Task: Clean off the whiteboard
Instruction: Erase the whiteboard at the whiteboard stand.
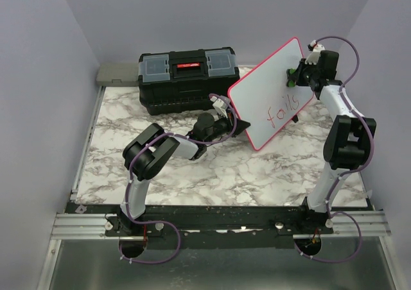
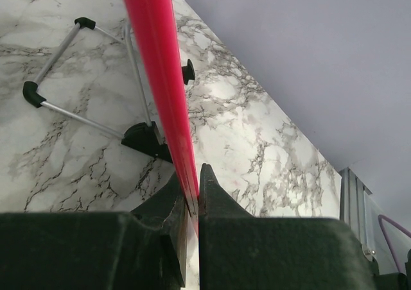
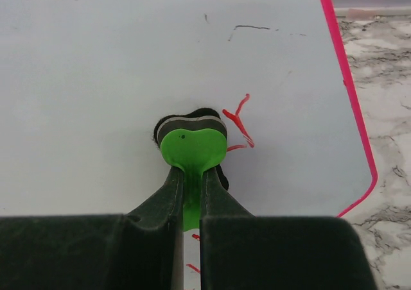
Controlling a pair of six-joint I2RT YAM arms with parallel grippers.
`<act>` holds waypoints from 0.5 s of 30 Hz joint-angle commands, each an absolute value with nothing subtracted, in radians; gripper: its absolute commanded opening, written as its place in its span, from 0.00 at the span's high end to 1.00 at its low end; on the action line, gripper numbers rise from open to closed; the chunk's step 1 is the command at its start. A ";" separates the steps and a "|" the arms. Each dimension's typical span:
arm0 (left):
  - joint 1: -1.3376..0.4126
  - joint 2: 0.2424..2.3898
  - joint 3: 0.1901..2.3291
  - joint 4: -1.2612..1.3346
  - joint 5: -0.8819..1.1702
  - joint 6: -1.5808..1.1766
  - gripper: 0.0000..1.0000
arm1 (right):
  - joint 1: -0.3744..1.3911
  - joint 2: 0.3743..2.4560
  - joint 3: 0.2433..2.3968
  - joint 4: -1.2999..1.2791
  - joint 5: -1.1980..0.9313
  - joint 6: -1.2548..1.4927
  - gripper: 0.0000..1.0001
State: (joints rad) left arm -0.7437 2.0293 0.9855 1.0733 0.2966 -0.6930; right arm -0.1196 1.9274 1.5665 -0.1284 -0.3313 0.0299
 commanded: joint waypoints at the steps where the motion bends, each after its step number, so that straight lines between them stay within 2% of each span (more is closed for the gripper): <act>1: -0.776 2.033 0.989 1.127 0.433 -0.655 1.00 | -0.140 1.967 1.548 -0.140 -0.282 0.013 0.99; 6: -0.776 2.034 0.995 1.124 0.434 -0.654 1.00 | -0.140 1.975 1.511 -0.209 -0.382 -0.128 0.99; 12: -0.776 2.041 1.000 1.124 0.437 -0.657 1.00 | -0.139 1.950 1.448 -0.296 -0.715 -0.282 0.99; 15: -0.776 2.043 1.001 1.120 0.438 -0.657 1.00 | -0.134 1.928 1.445 -0.297 -0.811 -0.291 0.99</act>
State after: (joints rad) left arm -0.7444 2.0293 0.9855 1.0740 0.3035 -0.7113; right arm -0.1661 1.9350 1.4864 -0.1692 -0.5434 -0.2173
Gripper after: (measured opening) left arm 0.037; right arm 0.085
